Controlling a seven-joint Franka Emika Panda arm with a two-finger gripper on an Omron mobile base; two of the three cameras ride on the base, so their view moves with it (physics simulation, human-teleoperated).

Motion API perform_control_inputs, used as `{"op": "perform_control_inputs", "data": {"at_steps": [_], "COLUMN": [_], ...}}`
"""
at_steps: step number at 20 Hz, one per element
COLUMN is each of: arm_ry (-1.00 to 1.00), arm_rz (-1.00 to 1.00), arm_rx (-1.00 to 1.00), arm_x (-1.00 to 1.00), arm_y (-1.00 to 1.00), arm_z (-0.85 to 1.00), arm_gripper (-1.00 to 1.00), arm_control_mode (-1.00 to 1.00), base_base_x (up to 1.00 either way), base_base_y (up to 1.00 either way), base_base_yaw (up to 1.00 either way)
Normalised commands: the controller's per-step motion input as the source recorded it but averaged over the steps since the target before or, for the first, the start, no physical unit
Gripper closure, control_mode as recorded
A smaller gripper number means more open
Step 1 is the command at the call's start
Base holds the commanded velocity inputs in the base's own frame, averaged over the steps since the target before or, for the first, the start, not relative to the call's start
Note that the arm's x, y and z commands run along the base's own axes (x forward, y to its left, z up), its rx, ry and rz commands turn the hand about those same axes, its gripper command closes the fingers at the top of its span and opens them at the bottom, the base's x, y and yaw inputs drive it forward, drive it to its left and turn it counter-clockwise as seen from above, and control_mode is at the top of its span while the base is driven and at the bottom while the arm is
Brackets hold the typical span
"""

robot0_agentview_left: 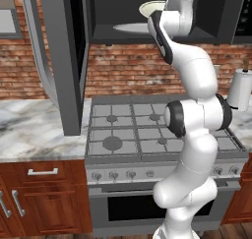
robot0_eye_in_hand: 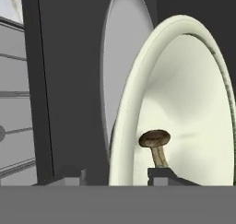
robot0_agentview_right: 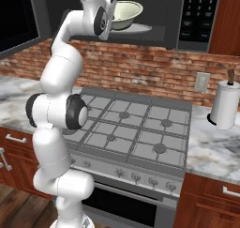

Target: Pick the mushroom from the sink and place it in the bowl. Then pick the bowl and place it in the microwave. Then close the microwave door and press the start button.

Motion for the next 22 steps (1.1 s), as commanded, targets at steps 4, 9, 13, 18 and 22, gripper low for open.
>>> {"op": "perform_control_inputs", "data": {"at_steps": [4,9,13,18,22], "arm_ry": [0.0,-0.04,-0.06,-0.08,-0.14], "arm_rz": [0.01,0.02,0.03,0.01,0.0], "arm_rx": [0.0,0.0,-0.01,-0.03,-0.1], "arm_x": [-0.02,-0.47,-0.95,-1.0,-1.0], "arm_y": [0.0,0.0,0.04,0.05,0.11], "arm_z": [0.0,0.1,0.0,-0.07,-0.44], "arm_gripper": [-1.0,-1.0,-1.0,-1.0,-1.0], "arm_control_mode": [-1.0,-1.0,-1.0,-1.0,-1.0], "base_base_x": [0.0,0.0,0.0,0.0,0.0], "base_base_y": [0.0,0.0,0.0,0.0,0.0], "base_base_yaw": [0.0,0.0,0.0,0.0,0.0]}}
